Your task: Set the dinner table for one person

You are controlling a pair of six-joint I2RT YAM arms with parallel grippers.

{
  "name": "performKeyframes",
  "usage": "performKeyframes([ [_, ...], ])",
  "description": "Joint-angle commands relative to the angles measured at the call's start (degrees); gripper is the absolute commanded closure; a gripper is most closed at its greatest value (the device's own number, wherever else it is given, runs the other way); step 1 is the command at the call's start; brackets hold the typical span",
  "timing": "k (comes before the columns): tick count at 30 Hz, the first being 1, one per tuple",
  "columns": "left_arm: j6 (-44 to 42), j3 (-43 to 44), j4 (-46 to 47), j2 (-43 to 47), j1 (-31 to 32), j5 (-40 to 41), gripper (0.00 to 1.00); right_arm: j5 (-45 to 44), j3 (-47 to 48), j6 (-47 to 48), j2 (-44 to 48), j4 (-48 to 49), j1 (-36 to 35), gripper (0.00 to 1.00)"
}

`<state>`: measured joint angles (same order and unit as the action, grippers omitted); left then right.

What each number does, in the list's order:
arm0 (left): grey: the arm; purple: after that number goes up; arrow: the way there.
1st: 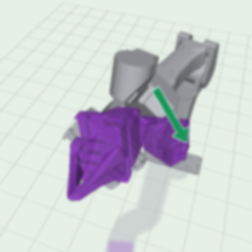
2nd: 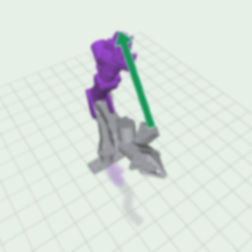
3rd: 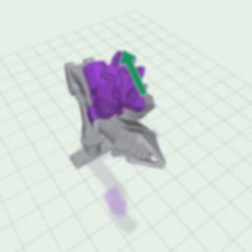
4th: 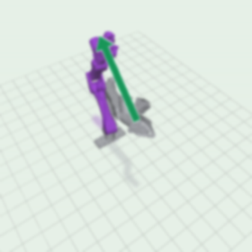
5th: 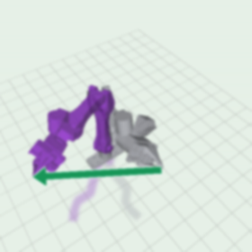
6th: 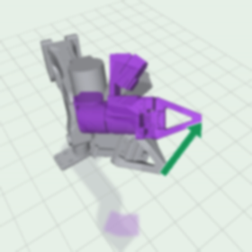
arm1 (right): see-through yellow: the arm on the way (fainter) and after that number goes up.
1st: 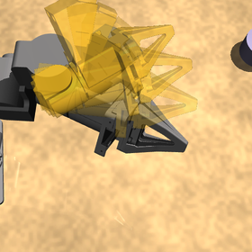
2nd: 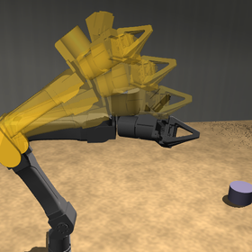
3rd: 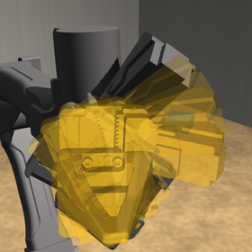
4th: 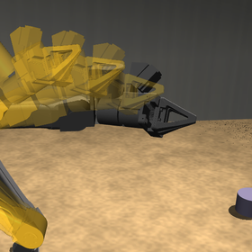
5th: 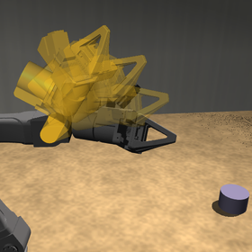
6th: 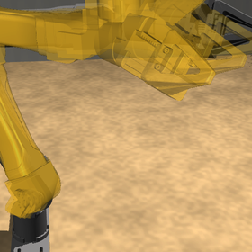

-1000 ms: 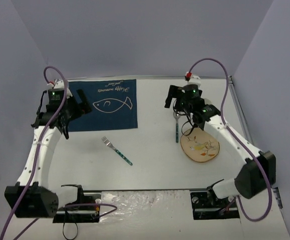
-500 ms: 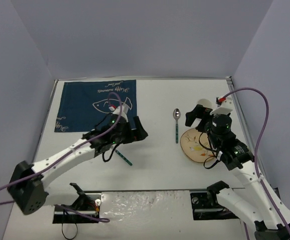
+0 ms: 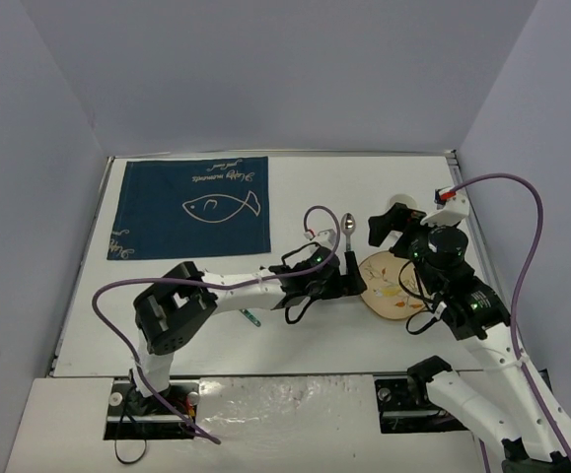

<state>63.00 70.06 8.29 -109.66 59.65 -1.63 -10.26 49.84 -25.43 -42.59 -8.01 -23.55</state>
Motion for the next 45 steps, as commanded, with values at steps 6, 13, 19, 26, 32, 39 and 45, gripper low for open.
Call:
performKeyframes([
  [6,7.3,5.2,8.0,-4.1,1.9,-3.7,0.29,0.3,2.2,0.5,1.7,3.4,0.2,0.00],
  [13,10.2,6.1,11.3,-8.7,2.1,-3.6,0.40,0.8,1.9,0.4,2.0,3.4,0.3,0.00],
  [19,14.0,5.6,14.1,-12.3,2.1,-2.3,0.49,0.5,2.0,0.8,2.3,3.4,0.2,0.00],
  [26,15.6,4.6,15.6,-12.8,2.1,-0.3,0.60,0.1,1.5,1.3,2.8,3.4,0.3,0.00],
  [32,16.9,3.6,16.7,-13.8,2.0,-0.4,0.83,0.2,1.3,1.8,2.2,3.4,0.2,0.00],
  [39,16.3,0.7,18.4,-10.1,1.9,0.0,1.00,0.2,1.4,2.1,2.1,3.4,0.2,0.00],
  [45,13.5,-3.2,22.2,0.3,0.1,0.0,1.00,0.8,3.2,3.1,1.7,3.4,0.3,0.00],
])
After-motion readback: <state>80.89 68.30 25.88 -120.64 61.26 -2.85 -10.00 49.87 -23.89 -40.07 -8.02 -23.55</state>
